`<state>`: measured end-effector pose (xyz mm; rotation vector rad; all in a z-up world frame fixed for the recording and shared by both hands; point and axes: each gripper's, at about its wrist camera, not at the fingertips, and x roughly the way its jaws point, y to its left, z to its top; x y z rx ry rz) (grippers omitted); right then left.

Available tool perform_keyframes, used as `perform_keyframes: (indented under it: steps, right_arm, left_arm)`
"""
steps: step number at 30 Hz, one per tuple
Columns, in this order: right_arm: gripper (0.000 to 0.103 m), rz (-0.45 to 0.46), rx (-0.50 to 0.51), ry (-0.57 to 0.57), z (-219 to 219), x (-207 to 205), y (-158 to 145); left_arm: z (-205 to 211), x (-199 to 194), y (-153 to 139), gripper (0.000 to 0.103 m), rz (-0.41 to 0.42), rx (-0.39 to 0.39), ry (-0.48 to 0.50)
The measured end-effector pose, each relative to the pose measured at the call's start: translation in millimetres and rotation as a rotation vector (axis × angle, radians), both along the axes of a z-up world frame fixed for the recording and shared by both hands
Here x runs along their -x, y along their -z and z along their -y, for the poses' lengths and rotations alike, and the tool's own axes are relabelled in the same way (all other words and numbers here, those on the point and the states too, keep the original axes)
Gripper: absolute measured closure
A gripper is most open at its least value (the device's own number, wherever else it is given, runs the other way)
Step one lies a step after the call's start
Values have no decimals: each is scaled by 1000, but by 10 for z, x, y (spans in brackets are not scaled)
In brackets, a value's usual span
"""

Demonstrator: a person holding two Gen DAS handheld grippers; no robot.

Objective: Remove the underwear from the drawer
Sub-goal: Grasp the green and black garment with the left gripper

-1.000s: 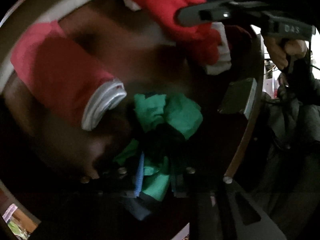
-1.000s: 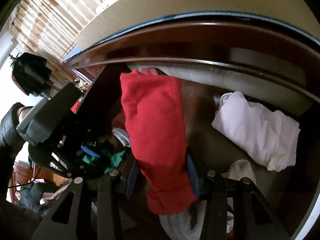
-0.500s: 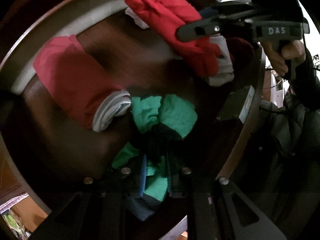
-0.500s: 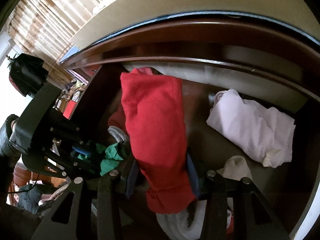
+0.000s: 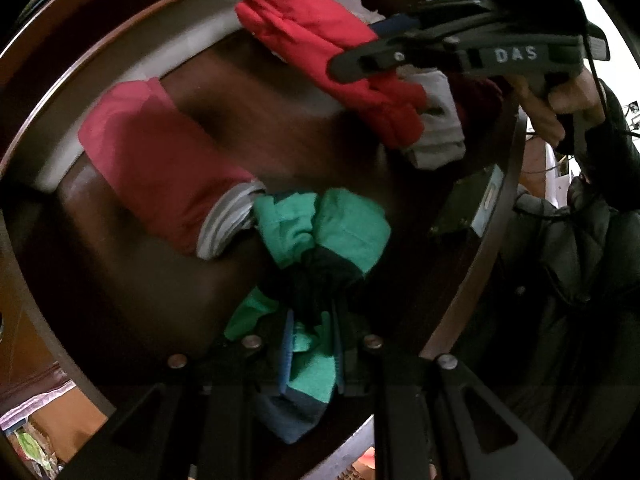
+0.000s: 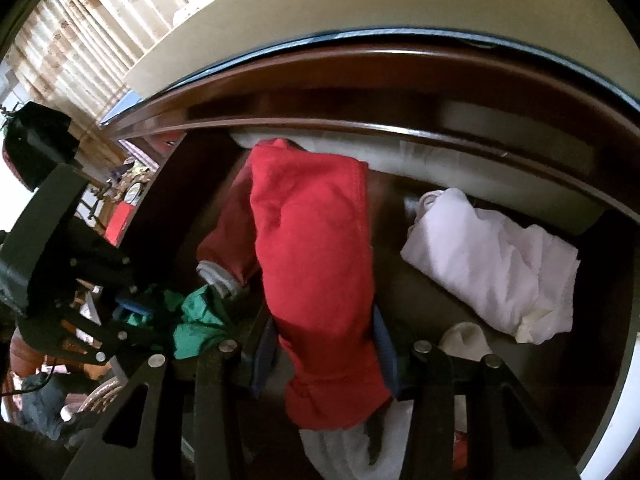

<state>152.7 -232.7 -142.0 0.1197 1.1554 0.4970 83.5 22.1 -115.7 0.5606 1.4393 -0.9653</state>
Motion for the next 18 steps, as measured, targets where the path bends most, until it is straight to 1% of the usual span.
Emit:
perform_keyframes:
  steps: [10,14,18]
  right_arm:
    - [56,31,40,19,-80,-20,-1]
    - [56,76,60,31,-42,18,-116]
    - [56,131,39,33,-5,68,-312]
  left_arm:
    - [63,151,-64,89,28,-11,13]
    - [50,219,-155,89,52,-16,13]
    - [-17,254,-296,89,87,10,-29]
